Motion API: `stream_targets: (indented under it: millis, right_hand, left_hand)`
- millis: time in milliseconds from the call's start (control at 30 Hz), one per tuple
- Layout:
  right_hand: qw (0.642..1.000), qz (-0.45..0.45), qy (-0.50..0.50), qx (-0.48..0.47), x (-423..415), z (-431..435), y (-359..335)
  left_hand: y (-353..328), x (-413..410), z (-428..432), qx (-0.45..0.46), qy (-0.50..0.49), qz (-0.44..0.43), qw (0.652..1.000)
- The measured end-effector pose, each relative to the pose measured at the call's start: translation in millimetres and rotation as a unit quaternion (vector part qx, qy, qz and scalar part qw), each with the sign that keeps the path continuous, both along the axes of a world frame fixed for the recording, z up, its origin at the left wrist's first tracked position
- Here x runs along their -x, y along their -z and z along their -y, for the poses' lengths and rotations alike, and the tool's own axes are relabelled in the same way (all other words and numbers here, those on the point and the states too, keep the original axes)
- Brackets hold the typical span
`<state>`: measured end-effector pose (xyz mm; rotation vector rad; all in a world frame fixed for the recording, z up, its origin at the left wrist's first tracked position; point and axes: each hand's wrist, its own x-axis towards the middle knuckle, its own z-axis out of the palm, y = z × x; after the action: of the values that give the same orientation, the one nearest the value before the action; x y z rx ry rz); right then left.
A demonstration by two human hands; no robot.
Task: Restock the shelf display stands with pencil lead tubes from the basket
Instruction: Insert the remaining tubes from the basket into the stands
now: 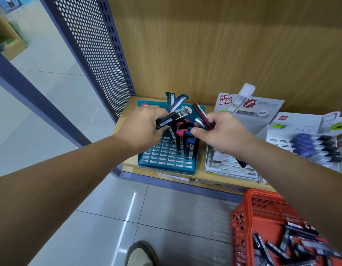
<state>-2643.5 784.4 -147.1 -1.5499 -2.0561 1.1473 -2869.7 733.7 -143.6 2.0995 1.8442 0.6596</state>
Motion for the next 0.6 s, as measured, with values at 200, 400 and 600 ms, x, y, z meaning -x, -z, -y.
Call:
stream_targets:
  millis: [200, 400, 600]
  right_hand:
    - [1.0, 0.014, -0.007, -0.004, 1, 2, 0]
    - [0.999, 0.044, -0.005, -0.009, 2, 3, -2]
    - [0.999, 0.042, -0.002, -0.01, 1, 4, -4]
  left_hand:
    - [-1, -8, -3, -0.004, 0.016, 0.02, 1.0]
    - [-7, 0, -5, -0.035, -0.001, 0.001, 0.999]
    - [-2, 1, -1, -0.019, 0.005, -0.006, 1.0]
